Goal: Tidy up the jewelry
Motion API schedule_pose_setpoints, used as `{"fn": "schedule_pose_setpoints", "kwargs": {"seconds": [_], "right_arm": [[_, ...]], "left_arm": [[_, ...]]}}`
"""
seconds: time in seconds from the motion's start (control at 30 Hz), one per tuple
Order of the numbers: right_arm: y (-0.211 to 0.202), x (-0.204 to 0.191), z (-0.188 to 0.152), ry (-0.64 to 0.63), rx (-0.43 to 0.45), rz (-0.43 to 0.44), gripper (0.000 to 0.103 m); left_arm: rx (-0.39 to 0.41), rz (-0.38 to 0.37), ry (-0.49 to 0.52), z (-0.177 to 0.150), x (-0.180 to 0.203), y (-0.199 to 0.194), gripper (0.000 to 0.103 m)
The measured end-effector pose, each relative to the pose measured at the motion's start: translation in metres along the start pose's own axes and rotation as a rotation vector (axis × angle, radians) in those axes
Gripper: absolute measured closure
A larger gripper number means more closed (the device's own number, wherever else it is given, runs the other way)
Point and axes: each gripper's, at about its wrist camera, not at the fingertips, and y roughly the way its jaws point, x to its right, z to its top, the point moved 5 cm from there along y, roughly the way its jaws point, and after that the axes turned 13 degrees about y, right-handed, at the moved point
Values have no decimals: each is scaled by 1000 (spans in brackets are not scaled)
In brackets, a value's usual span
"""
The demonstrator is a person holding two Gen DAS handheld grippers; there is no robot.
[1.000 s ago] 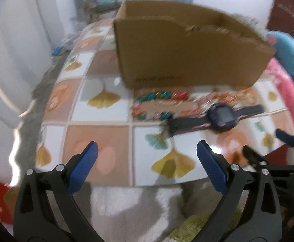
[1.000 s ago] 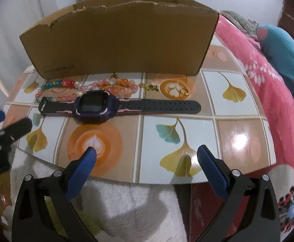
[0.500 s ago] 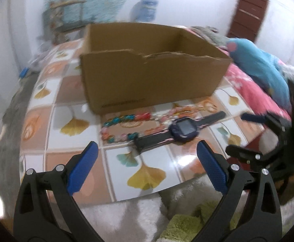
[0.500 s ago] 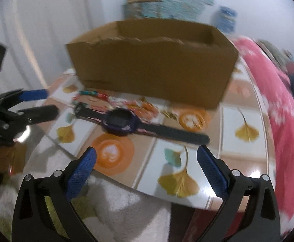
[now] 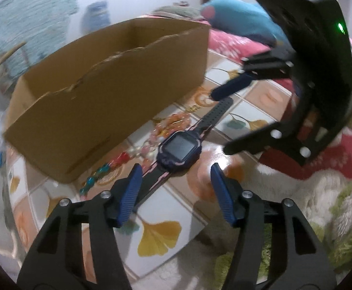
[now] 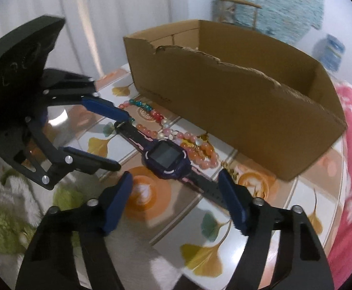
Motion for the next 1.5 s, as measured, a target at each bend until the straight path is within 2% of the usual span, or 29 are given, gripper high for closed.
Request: {"fn": "schedule_pose_setpoints", "kwargs": {"seconds": [0.17, 0.27, 0.57, 0.93, 1.13, 1.23, 1.37, 1.5], "right_arm": [[8, 4, 10, -61, -38, 57, 49], [12, 3, 11, -89, -72, 103, 55], [26, 7, 6, -96, -149, 138, 55], [35, 5, -1, -68, -213, 176, 55], [31, -1, -10, -97, -238, 182, 55], [29, -4, -12, -127, -249, 181, 55], [31, -3, -8, -143, -248, 170, 55], [33, -1, -6, -166, -245, 144, 55]], "left_arm": [[-22, -55, 74, 7, 0, 11, 55], [-35, -94, 74, 11, -3, 17, 55], [-110, -198, -24, 3, -19, 33, 55], [-115, -309, -127, -3, -35, 40, 55], [-139, -360, -129, -14, -22, 27, 55], [-144, -348, -104, -14, -18, 25, 55], [-102, -304, -59, -4, -20, 20, 54], [-72, -257, -22, 4, -30, 21, 45]]}}
